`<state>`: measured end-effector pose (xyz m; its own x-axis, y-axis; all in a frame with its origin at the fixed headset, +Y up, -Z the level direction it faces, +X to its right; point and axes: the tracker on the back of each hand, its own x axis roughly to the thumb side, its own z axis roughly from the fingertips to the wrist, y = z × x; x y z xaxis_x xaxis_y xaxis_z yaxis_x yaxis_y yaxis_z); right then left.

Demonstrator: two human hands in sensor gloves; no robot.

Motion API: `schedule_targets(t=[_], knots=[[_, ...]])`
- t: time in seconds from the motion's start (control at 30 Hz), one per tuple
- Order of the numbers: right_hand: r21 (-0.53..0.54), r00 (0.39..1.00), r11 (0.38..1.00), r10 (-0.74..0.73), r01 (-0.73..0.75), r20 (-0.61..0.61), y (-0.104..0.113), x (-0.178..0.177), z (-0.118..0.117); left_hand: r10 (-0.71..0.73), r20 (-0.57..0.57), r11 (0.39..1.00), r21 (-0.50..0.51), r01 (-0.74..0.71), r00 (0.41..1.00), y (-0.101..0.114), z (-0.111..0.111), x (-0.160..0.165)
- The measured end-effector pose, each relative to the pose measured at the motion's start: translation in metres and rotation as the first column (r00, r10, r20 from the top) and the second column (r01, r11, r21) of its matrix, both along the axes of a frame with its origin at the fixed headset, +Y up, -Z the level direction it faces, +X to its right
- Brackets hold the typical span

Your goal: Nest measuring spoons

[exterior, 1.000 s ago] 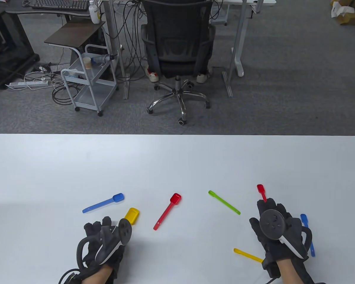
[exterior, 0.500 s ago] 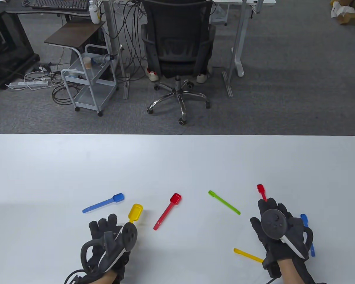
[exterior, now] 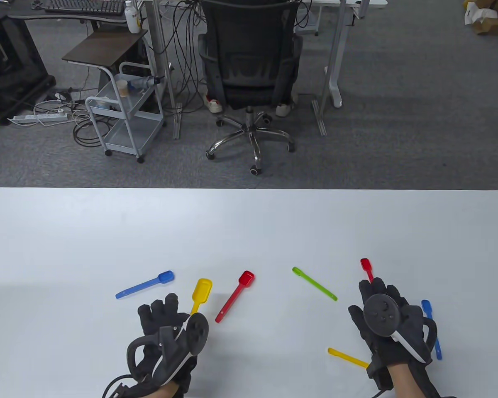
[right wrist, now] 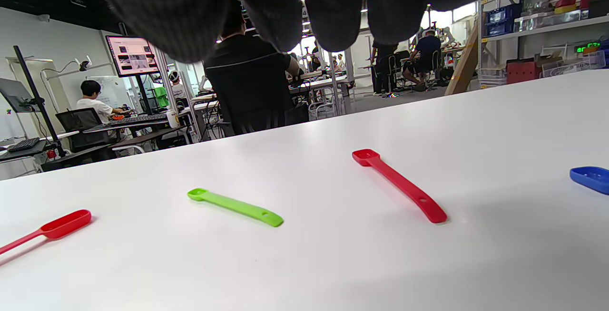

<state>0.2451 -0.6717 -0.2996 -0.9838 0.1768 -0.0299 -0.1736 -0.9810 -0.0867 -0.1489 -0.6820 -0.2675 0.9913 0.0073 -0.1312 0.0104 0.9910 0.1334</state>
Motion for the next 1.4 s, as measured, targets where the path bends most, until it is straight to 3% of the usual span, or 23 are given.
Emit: schedule_targets(t=[0.27, 0.77, 1.4], knots=[[-0.004, 1.000, 1.000, -0.005, 0.005, -0.002, 0.000, -0.001, 0.000, 0.018, 0.031, 1.000, -0.008, -0.018, 0.999, 0.001, -0.001, 0.040], [-0.021, 1.000, 1.000, -0.020, 0.020, 0.007, 0.000, 0.001, 0.000, -0.008, 0.051, 0.995, -0.100, 0.013, 0.999, -0.034, -0.007, 0.099], [-0.030, 1.000, 0.999, -0.019, 0.019, 0.001, 0.001, 0.001, 0.000, -0.056, -0.002, 0.976, -0.210, 0.055, 0.998, -0.065, -0.021, 0.125]])
